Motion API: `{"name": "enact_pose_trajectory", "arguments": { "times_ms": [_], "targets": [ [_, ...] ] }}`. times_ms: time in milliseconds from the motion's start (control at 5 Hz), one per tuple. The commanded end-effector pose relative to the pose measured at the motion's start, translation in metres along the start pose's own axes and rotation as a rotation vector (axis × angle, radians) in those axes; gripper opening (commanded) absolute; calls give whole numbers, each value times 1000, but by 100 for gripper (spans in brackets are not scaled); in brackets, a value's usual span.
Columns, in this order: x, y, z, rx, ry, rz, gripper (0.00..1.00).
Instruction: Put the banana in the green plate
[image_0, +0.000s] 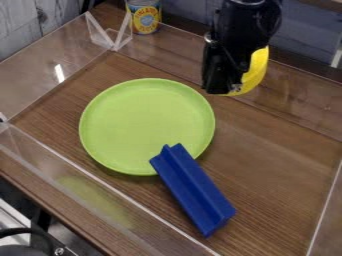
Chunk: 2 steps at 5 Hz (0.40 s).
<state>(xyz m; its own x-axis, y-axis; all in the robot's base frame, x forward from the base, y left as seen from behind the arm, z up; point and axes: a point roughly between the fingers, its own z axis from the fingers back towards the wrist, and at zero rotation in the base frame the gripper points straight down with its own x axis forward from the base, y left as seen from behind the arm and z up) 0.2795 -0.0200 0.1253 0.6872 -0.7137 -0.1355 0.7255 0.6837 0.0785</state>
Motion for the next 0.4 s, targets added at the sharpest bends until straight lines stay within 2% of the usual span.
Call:
{"name": "enact_pose_trajectory", "arguments": {
  "times_ms": [0, 200],
  "targets": [
    [-15, 2, 15, 32, -29, 29, 0],
    [-23, -2, 15, 25, -22, 48, 0]
  ]
}}
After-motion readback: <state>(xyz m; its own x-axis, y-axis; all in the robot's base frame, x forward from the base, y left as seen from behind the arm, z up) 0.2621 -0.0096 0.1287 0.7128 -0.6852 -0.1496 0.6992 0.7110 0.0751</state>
